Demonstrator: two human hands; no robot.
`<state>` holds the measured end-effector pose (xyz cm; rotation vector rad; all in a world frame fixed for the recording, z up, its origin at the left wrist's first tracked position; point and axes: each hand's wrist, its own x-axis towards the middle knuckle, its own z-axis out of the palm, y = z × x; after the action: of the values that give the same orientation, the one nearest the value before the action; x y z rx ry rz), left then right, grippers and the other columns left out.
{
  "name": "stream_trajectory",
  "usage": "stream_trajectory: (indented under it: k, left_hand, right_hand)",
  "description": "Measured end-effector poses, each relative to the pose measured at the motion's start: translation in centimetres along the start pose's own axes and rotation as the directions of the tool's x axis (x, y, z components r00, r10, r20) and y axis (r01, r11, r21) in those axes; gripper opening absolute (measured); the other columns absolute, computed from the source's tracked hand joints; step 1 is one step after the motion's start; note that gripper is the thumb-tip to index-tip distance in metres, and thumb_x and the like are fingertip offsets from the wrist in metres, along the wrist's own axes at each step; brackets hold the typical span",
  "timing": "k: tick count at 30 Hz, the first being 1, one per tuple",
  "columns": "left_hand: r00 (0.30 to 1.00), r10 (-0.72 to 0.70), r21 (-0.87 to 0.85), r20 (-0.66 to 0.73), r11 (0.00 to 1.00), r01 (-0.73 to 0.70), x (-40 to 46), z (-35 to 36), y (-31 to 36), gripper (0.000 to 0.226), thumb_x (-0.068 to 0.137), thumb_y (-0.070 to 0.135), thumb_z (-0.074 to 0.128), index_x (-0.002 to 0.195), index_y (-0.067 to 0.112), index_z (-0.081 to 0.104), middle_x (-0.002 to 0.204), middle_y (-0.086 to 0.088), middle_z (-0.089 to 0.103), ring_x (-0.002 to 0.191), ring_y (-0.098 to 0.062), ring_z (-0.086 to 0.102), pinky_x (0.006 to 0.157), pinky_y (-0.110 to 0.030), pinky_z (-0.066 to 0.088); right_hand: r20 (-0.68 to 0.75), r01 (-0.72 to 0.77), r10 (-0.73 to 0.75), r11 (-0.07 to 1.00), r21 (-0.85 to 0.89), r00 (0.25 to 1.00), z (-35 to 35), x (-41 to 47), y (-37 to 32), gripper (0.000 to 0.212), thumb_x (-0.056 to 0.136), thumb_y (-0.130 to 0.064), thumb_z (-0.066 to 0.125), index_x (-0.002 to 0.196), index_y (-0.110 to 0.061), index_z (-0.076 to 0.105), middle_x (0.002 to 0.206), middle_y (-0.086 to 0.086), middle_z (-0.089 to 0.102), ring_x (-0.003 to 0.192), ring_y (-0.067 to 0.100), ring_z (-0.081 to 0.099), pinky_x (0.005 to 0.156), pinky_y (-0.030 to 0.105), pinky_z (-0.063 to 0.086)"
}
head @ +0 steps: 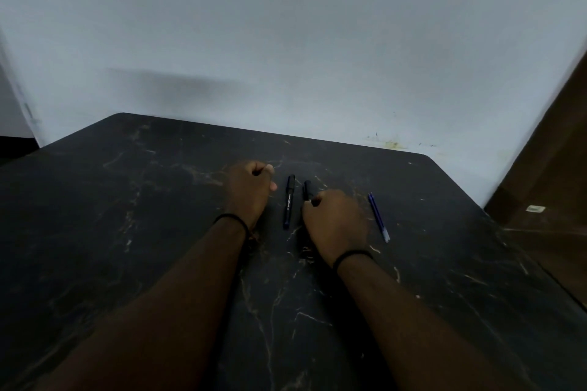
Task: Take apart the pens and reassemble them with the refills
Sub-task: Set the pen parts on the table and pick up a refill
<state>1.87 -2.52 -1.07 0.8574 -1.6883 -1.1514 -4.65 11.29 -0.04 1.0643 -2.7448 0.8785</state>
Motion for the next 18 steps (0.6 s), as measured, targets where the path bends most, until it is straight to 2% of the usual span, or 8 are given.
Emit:
stream_trajectory:
  k: [5, 10, 13, 18]
  left_hand:
    - [1.000, 0.004, 0.032, 0.000, 0.999, -0.004, 0.1, 0.2, 0.0, 0.024, 0.096, 0.021, 0.058, 0.076, 0.011, 0.068, 0.060, -0.001, 0.067, 0.055, -0.009, 0.055, 0.061, -0.024, 0.041]
    - [1.000, -0.001, 0.030, 0.001, 1.000, 0.001, 0.1, 0.2, 0.0, 0.025, 0.096, 0.021, 0.058, 0.075, 0.011, 0.068, 0.059, 0.001, 0.066, 0.054, -0.010, 0.056, 0.061, -0.025, 0.043]
    - [1.000, 0.002, 0.046, -0.001, 0.999, -0.002, 0.2, 0.3, 0.0, 0.026, 0.096, 0.021, 0.057, 0.075, 0.011, 0.068, 0.059, 0.001, 0.066, 0.054, -0.009, 0.056, 0.061, -0.023, 0.042]
    - [1.000, 0.006, 0.061, -0.003, 0.998, -0.005, 0.1, 0.3, 0.0, 0.027, 0.096, 0.022, 0.057, 0.070, 0.020, 0.064, 0.058, 0.002, 0.066, 0.057, -0.008, 0.059, 0.060, -0.022, 0.040]
  right_hand:
    - [-0.054, -0.043, 0.043, 0.999, 0.001, 0.998, 0.8, 0.9, -0.7, 0.030, 0.093, -0.038, 0.054, 0.078, -0.015, 0.066, 0.077, 0.006, 0.066, 0.074, 0.025, 0.065, 0.066, 0.035, 0.054]
    - [-0.072, -0.069, 0.070, 0.997, 0.023, 0.995, 1.5, 1.4, -1.3, 0.029, 0.090, -0.043, 0.057, 0.083, -0.017, 0.068, 0.082, 0.004, 0.070, 0.079, 0.025, 0.067, 0.073, 0.038, 0.057]
    - [-0.092, -0.067, 0.067, 0.998, 0.007, 0.993, 1.8, 1.6, -1.4, 0.031, 0.090, -0.045, 0.057, 0.088, -0.017, 0.070, 0.087, 0.004, 0.072, 0.084, 0.026, 0.068, 0.073, 0.035, 0.055]
    - [-0.099, -0.056, 0.057, 0.998, 0.021, 0.993, 1.9, 1.7, -1.2, 0.032, 0.090, -0.046, 0.056, 0.091, -0.017, 0.069, 0.092, 0.005, 0.072, 0.088, 0.027, 0.068, 0.074, 0.035, 0.053]
